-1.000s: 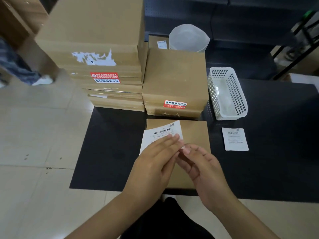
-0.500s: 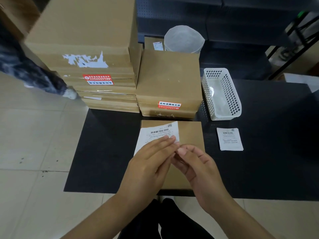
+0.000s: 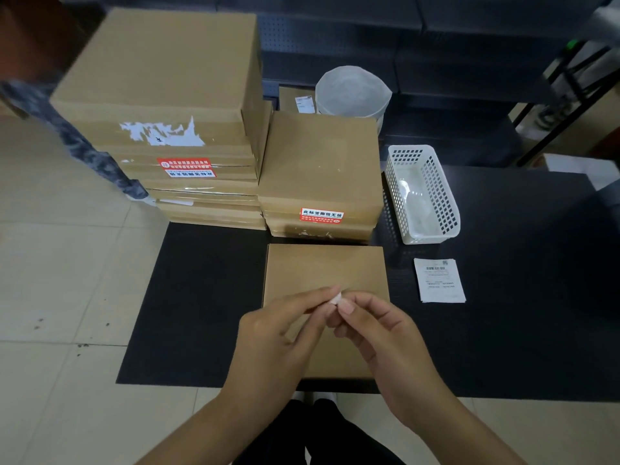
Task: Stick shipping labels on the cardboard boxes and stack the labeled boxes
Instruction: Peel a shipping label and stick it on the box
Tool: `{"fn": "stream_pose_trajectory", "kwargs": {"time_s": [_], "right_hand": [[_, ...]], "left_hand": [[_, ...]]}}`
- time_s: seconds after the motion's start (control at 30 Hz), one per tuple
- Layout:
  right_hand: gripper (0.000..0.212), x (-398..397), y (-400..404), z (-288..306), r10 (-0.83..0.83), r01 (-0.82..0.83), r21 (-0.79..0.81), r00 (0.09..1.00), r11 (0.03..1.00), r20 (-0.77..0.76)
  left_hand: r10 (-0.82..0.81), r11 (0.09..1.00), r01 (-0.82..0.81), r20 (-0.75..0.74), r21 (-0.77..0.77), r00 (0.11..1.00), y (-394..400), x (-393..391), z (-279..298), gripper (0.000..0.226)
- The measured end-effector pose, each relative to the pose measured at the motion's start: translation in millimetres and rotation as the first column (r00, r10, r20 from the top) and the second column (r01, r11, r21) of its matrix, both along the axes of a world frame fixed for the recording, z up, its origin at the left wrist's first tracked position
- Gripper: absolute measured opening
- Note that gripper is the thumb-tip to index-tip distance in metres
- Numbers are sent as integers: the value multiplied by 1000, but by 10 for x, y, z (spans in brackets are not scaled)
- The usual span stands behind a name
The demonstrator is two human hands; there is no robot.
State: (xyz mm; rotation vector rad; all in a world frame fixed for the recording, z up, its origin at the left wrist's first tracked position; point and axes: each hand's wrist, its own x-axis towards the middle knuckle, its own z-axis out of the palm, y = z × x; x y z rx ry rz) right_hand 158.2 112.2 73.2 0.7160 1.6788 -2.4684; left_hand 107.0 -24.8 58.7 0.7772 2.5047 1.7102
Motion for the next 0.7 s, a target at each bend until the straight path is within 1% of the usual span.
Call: {"fn": "stream_pose_trajectory", "kwargs": {"time_s": [0.07,0.23,0.27,0.33,0.7], "right_hand": [[15,10,21,47,28,-26,39,998,999,-48],[7,29,68,152,34,-21,93,990,995,-134],[10,31,75,165,39,-25,96,989,995,-145],[16,34,86,176,33,-20,85,987,996,-158],[20,71,141,167,-9,23,77,984,997,-179]], "left_hand": [[4,1000,-4,-17,28,1000,16,-3,60,29],[-4,999,8,-144,34,990,64,19,200,29],[1,999,4,-166,32,986,76,21,212,29],[3,1000,0,-210,18,978,102,25,229,28],[-48,998,26,-372,-65,927,189,49,202,26]]}}
